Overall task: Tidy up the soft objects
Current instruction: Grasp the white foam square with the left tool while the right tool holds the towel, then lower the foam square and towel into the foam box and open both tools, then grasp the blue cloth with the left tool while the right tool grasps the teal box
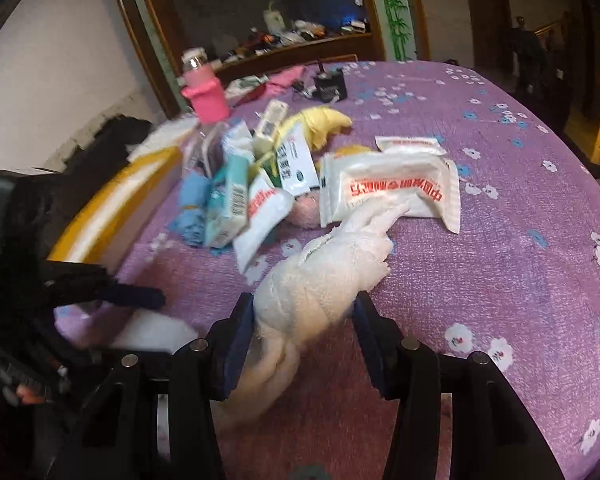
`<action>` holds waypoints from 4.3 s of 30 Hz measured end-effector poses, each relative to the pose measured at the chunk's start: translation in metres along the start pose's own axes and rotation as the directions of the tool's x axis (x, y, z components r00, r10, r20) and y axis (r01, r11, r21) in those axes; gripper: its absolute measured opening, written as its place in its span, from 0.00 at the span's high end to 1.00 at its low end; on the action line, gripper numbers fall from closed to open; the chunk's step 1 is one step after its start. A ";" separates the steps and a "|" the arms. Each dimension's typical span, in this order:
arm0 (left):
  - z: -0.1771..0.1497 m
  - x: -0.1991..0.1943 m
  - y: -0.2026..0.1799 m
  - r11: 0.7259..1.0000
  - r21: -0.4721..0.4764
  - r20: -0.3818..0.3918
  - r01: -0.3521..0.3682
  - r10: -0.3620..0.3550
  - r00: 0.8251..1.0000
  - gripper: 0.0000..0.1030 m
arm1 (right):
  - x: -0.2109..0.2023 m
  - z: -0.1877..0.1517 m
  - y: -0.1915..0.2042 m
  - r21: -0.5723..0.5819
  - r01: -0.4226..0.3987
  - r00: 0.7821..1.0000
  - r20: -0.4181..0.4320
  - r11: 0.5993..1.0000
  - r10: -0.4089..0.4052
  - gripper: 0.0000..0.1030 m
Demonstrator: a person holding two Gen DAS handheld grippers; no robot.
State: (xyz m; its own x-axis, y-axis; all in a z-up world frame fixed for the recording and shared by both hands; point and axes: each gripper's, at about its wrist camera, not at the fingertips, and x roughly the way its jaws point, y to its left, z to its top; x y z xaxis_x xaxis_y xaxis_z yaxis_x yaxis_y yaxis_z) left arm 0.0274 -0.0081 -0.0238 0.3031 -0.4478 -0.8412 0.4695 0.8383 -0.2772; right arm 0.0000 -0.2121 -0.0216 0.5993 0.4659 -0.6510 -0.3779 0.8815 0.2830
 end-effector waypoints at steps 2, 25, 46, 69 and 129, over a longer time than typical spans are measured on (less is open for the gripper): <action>-0.005 -0.011 -0.002 1.000 0.020 0.026 -0.003 0.003 1.000 0.27 | -0.009 -0.002 -0.004 0.003 -0.024 1.000 0.010 1.000 0.024 0.52; -0.005 0.007 -0.050 0.960 -0.204 -0.066 -0.190 0.180 0.981 0.21 | -0.009 -0.002 -0.002 0.043 0.034 0.999 0.034 0.999 -0.035 0.52; -0.018 -0.042 -0.029 0.935 -0.345 0.219 -0.085 0.168 0.961 0.25 | -0.027 -0.005 -0.006 0.051 -0.032 0.996 0.082 0.998 0.028 0.52; -0.114 -0.131 0.171 0.599 -0.772 0.160 -0.212 0.507 0.847 0.24 | 0.114 0.086 0.259 -0.388 -0.290 0.956 -0.153 0.875 0.249 0.48; 0.048 0.010 0.058 0.840 -0.482 0.094 -0.248 0.330 0.939 0.66 | 0.048 0.071 0.017 0.147 -0.187 0.981 -0.022 0.971 0.192 0.89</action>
State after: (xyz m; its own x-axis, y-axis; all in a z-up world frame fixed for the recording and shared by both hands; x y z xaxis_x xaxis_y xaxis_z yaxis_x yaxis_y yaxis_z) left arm 0.0976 0.0216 -0.0259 0.5174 -0.1727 -0.8381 -0.0803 0.9653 -0.2485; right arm 0.0725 -0.1691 0.0021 0.4999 0.6246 -0.6000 -0.3752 0.7805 0.5000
